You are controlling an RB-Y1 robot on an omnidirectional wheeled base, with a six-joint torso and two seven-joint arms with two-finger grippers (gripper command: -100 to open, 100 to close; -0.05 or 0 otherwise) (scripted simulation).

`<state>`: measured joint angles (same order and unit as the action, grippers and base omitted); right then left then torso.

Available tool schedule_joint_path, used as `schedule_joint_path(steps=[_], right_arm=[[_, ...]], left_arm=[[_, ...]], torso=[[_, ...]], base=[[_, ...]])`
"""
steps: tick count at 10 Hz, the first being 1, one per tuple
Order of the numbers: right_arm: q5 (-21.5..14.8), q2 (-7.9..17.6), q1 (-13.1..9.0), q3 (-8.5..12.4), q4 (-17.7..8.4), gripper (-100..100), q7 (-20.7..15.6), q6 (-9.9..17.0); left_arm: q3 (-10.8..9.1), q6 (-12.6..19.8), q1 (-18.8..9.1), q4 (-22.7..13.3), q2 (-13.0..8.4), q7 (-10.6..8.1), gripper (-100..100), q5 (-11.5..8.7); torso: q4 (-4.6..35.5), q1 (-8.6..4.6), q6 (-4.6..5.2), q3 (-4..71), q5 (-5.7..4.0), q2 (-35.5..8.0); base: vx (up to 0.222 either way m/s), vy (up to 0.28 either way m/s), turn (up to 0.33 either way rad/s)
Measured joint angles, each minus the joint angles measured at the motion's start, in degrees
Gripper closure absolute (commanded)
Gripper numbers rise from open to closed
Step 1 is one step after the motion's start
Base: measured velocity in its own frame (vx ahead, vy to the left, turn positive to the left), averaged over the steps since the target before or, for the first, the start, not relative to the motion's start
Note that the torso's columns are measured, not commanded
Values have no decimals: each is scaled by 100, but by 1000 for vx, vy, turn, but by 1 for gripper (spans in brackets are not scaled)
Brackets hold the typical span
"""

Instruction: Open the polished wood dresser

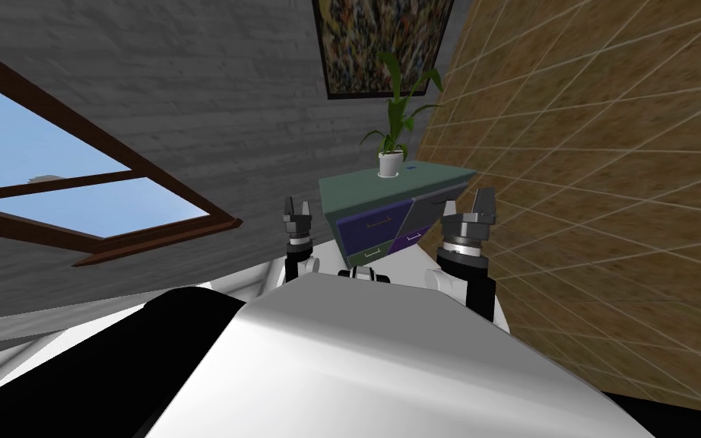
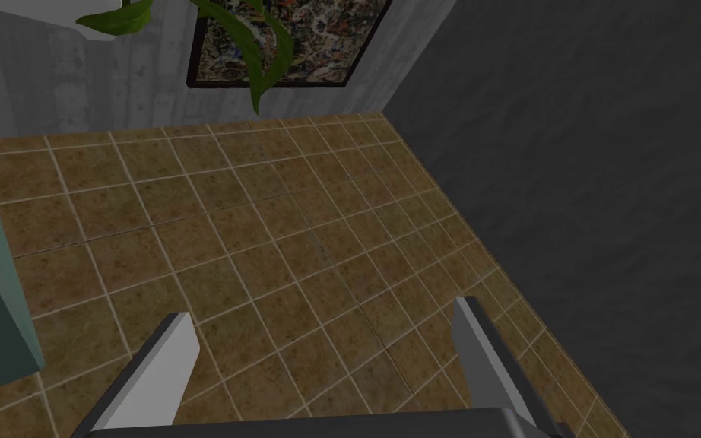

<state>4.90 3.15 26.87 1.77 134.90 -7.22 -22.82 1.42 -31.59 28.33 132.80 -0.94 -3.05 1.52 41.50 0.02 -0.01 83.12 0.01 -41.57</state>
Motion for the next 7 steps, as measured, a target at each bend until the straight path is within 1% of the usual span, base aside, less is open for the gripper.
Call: schedule_joint_path(steps=[1,4,7], right_arm=[[-36,107,-19,12,-42,-100,-165,-30],[-123,259,-82,38,-114,-100,-579,-72],[-204,334,-152,58,-186,-100,-1009,-105]], left_arm=[[0,0,0,-1,0,0,0,0],[0,0,0,-1,0,0,0,0],[0,0,1,-1,0,0,0,0]], torso=[[57,1,1,110,0,-56],[78,1,0,144,0,-71],[79,-4,2,145,-1,-70]], base=[[-17,6,22],[-18,13,50],[-15,11,55]])
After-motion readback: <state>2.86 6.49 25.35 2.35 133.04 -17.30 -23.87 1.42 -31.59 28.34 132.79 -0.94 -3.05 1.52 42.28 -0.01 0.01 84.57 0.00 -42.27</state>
